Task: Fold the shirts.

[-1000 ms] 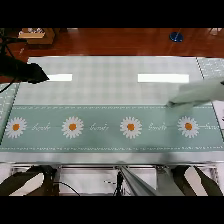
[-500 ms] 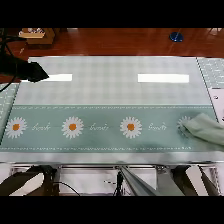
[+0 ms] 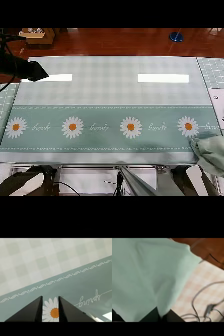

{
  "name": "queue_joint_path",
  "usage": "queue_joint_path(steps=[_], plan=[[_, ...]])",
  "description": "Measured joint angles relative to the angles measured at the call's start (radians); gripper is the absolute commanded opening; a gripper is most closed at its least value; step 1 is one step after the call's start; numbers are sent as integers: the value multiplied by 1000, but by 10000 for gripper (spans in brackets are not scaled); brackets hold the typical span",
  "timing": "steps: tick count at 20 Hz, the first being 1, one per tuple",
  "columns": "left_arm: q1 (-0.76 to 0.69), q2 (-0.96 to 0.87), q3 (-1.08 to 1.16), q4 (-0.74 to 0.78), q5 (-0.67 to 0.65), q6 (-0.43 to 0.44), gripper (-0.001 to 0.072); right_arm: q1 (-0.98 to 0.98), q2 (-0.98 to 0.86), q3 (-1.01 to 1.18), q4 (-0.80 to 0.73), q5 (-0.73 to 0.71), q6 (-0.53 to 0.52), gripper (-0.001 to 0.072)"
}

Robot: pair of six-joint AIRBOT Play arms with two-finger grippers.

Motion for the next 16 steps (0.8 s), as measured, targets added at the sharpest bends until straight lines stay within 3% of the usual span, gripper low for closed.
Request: queue_joint_path(steps=[1,2,7,8,9,10,13,15,16], plan=[[0,0,0,2,1,0,264,-13,0,-31,-26,-1,2,388],[0,0,0,2,2,0,264,-29,0,-59,-47,-5,1,492],[0,0,0,4,35,0,267,-121,1,-150,-65,-104,-18,454],[0,0,0,5,39,0,360,-127,1,-147,-12,-155,-19,454],[0,0,0,4,52,0,592,-126,1,-136,76,-216,-23,451],[0,-3,-2,4,57,0,659,-111,0,-117,200,-290,-34,439],[-2,-32,-8,4,74,-3,659,42,-42,-26,636,-496,-97,438],[-9,-72,-18,5,95,-14,659,229,-104,58,804,-578,-130,440],[-18,-98,-22,5,111,-29,659,337,-141,99,848,-602,-138,495]])
